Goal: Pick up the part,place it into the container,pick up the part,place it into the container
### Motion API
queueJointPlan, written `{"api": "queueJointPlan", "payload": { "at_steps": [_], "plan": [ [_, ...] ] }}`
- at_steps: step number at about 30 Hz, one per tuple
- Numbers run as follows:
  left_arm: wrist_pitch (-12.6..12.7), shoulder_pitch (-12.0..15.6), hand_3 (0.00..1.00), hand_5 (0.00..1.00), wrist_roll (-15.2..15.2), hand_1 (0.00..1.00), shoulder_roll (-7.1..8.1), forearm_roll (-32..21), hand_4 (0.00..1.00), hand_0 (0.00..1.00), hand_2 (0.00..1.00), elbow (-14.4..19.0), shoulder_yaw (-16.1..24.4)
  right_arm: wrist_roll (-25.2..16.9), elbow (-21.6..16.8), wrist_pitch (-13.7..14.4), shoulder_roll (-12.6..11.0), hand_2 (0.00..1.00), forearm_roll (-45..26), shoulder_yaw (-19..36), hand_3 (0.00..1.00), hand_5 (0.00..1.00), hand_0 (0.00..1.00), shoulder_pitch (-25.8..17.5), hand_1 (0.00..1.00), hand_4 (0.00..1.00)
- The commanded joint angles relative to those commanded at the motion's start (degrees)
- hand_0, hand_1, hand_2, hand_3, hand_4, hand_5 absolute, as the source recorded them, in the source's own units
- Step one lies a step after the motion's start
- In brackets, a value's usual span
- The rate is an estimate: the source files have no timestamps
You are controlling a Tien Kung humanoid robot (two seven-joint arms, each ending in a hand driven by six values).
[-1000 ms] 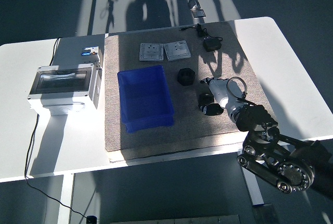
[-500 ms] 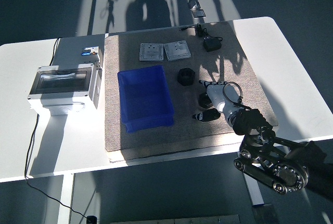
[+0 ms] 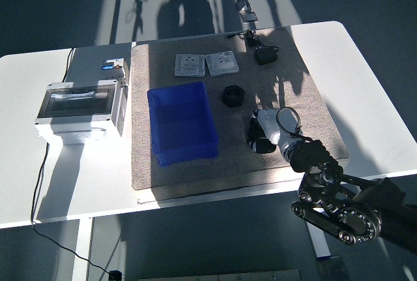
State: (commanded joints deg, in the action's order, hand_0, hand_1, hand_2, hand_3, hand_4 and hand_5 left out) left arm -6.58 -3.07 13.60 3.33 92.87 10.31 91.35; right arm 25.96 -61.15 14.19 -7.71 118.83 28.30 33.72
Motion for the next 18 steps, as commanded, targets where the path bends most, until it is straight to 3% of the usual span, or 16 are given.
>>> {"api": "queueJointPlan", "payload": {
  "at_steps": [4,15,17,18],
  "plan": [
    [0.07,0.07,0.670,0.998,-0.04,0.737,0.01,0.21,0.998,0.722,0.759,0.00,0.20,-0.88,-0.69,1.84,-0.22,0.542,1.85,0.92,0.603,0.002,0.205,-0.13,0.236,0.148],
    [0.29,-0.05,0.667,0.998,-0.09,0.736,0.07,0.93,0.998,0.721,0.757,0.00,0.60,-7.97,-8.47,13.70,-1.30,0.548,0.79,2.39,0.615,0.002,0.220,3.24,0.246,0.162],
    [0.28,-0.09,0.667,0.998,-0.07,0.736,0.09,1.03,0.998,0.721,0.757,0.00,0.55,-8.28,-9.36,14.35,-1.15,0.548,0.51,2.22,0.615,0.002,0.220,3.76,0.246,0.162],
    [0.28,-0.08,0.667,0.998,-0.07,0.736,0.09,1.00,0.998,0.721,0.757,0.00,0.49,-7.42,-9.62,13.27,-1.13,0.548,0.49,2.37,0.615,0.002,0.220,3.76,0.246,0.162]
  ]
}}
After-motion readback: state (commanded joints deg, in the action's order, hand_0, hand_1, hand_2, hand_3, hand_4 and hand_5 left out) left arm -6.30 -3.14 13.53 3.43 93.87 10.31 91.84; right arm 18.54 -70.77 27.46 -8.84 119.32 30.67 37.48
